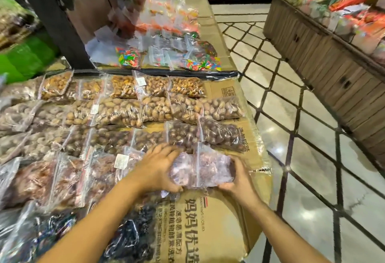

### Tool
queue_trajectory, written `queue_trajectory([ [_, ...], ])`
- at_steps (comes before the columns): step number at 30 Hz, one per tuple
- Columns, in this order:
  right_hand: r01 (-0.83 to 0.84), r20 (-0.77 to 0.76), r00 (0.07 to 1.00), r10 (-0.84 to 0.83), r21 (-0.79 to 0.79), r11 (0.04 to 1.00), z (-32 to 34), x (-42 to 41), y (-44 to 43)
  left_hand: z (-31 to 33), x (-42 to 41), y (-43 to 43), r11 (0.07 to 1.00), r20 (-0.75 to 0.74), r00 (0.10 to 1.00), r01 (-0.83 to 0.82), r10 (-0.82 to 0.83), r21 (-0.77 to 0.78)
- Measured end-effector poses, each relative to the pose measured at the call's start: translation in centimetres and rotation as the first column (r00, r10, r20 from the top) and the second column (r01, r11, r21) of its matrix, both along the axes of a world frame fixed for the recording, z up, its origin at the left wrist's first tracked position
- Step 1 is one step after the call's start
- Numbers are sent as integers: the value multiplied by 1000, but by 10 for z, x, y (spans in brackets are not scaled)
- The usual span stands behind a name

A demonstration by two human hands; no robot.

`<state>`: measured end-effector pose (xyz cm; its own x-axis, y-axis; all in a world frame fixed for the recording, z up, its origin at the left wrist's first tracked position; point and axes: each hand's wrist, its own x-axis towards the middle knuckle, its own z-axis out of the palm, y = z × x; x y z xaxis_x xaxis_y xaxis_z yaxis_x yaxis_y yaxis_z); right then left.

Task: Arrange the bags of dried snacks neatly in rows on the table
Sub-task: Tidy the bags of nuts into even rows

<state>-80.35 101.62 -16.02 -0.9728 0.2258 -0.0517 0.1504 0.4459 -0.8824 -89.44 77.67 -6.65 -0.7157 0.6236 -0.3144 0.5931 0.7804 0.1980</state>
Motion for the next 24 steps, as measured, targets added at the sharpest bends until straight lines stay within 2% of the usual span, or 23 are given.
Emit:
queue_trajectory([
  [2,-111,45,993,106,155,982,4,-4,-3,-2,2,-3,1000,22,1000,-2,1,20],
  [4,-240,85,971,225,392,888,9,-8,0,-3,4,-7,999,-23,1000,-18,19,51],
  [5,-291,120,957,266,443,848,13,-8,3,-2,5,-12,997,-48,998,-40,44,73],
  [6,-329,159,944,287,436,838,18,-8,6,-2,6,-19,993,-70,994,-74,81,96],
  [8,-332,201,939,278,326,885,29,-6,9,-2,7,-41,981,-114,982,-133,150,144],
  [10,-279,143,957,251,232,932,42,-6,1,2,7,-68,977,-121,976,-165,182,138],
  [12,-288,72,958,279,219,932,57,-11,-16,7,6,-93,980,-86,977,-191,195,61],
  [15,-430,100,901,423,332,839,74,-24,-54,4,6,-112,986,-90,982,-167,164,-25],
  [19,-582,269,808,525,507,636,80,-44,-93,-10,6,-113,982,-107,976,-184,188,40],
  [22,-576,265,813,518,495,651,88,-49,-115,-9,7,-117,990,-89,988,-122,129,73],
  [24,-579,256,807,532,520,628,96,-51,-130,-6,3,-132,985,-141,980,-121,138,123],
])
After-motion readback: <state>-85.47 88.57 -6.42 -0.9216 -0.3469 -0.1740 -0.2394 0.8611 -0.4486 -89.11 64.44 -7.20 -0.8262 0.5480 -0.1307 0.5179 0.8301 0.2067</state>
